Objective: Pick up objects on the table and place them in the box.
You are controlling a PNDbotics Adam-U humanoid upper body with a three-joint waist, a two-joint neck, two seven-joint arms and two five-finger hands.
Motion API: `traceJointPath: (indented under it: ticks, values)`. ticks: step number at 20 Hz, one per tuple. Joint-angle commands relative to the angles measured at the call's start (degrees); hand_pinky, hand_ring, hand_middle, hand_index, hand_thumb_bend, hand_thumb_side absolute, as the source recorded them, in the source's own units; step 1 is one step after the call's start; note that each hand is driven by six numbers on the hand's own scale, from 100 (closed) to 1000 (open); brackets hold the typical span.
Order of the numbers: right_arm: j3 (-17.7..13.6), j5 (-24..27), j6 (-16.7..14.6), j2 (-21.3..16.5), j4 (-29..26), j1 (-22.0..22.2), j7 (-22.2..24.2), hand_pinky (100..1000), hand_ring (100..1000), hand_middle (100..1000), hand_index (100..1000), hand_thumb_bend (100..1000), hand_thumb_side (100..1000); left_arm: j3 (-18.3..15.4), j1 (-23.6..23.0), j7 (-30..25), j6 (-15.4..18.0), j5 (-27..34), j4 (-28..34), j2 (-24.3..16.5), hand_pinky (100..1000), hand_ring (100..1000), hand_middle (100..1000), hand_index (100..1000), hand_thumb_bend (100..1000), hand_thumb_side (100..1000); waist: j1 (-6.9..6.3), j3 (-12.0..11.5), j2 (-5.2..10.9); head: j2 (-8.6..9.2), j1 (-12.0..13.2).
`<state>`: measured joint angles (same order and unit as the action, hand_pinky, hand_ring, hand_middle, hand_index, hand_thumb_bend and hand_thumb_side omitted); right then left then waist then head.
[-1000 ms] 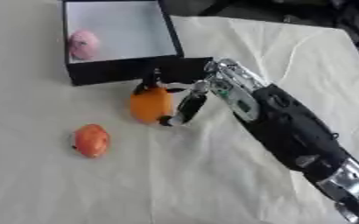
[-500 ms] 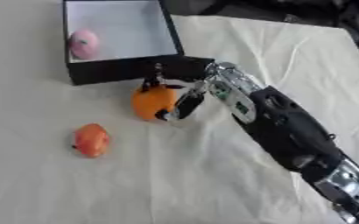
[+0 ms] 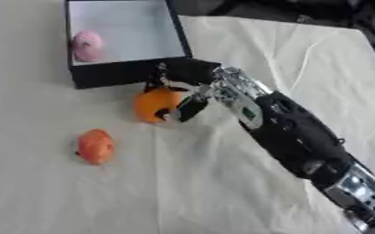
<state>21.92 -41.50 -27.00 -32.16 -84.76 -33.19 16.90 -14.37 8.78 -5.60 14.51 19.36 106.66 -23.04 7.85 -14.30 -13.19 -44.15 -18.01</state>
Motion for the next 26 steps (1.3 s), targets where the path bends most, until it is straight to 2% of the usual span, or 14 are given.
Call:
traceJointPath:
  ticks: [1,7,17,21,26]
  values:
    - [-0.19,3.04,-0.36,-2.94,-4.03,-0.26,1.91,794,595,527,701,100,237,-0.23,0.51,-0.14,0.08,0.02,0.76,-0.95,883,837,782,770,100,609,-1.22,0.2,0.15,0.03,0.19]
    - [-1.37,9.94,0.17,-6.07,-12.37,-0.13,5.81,787,583,516,693,100,218,-0.44,0.35,0.23,0.16,0.13,0.71,-1.32,883,837,782,770,100,608,-1.28,0.65,0.77,0.03,0.38]
    - [-4.74,21.83,4.02,-10.99,-23.3,-3.2,8.19,780,567,497,674,100,177,-0.51,0.17,0.63,0.46,0.25,0.63,-1.71,883,838,783,770,100,606,-1.6,0.86,1.34,0.03,0.51]
    - [-6.63,26.76,6.93,-13.69,-23.43,-7.07,7.22,781,565,491,669,100,161,-0.52,0.17,0.91,0.58,0.3,0.52,-1.92,883,838,783,770,100,605,-1.68,0.61,1.37,0.03,0.08]
    - [-7.99,29.88,9.37,-15.43,-16.91,-12.86,6.63,779,539,468,647,100,150,-0.31,0.57,0.94,0.87,0.45,0.51,-2.25,883,836,782,769,100,604,-1.59,-0.07,1.09,0.03,-0.63]
